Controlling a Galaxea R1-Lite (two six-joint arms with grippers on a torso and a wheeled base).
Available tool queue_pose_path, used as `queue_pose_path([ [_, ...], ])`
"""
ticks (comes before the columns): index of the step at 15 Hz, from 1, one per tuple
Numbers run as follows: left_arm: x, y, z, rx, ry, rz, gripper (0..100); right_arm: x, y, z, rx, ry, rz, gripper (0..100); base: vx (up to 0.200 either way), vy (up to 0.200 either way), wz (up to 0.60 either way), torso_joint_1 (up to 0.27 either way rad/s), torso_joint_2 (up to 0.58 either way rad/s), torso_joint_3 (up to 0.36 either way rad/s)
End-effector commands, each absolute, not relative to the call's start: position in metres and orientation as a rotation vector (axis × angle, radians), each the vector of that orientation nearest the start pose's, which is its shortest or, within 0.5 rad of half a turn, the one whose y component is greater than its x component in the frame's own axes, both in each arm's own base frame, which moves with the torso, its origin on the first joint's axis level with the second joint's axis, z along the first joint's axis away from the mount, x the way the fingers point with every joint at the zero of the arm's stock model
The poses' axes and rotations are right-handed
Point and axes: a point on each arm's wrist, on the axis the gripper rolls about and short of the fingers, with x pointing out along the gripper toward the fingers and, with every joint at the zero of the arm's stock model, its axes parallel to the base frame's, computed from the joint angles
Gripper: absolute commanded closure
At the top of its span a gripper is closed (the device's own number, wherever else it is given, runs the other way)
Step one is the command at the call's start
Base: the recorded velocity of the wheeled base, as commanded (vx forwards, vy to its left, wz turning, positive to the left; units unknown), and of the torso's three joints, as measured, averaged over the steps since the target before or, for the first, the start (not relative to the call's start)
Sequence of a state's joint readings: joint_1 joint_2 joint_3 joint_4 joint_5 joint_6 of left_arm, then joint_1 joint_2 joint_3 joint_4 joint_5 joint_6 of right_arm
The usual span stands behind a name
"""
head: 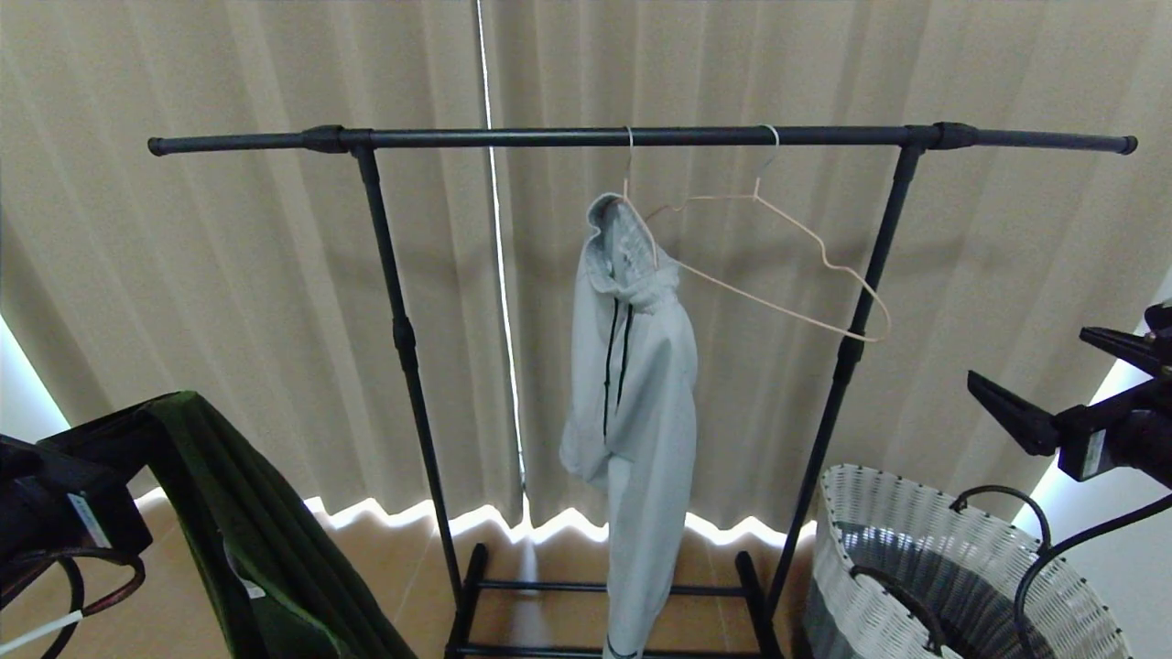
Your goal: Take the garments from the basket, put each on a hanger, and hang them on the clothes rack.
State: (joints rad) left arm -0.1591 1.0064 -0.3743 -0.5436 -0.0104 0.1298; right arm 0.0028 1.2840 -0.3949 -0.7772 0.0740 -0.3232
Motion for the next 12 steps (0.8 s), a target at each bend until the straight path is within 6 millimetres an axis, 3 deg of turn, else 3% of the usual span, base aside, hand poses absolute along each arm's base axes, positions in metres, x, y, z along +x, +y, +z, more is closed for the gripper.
queue_pose_path([
  [1,0.123,-0.020,0.203,0.136,0.065,-0.176,100,0.189,0.002,0.197,-0.317,0.121,0.101,0,0.000,0.000,0.00,0.193,-0.50,-0.300],
  [5,0.120,-0.020,0.205,0.133,0.050,-0.175,100,0.195,0.003,0.208,-0.260,0.325,0.128,0,0.000,0.000,0.00,0.173,-0.45,-0.260],
  [12,0.120,-0.020,0.207,0.131,0.042,-0.183,100,0.193,0.004,0.204,-0.254,0.362,0.132,0,0.000,0.000,0.00,0.020,-0.04,-0.023],
])
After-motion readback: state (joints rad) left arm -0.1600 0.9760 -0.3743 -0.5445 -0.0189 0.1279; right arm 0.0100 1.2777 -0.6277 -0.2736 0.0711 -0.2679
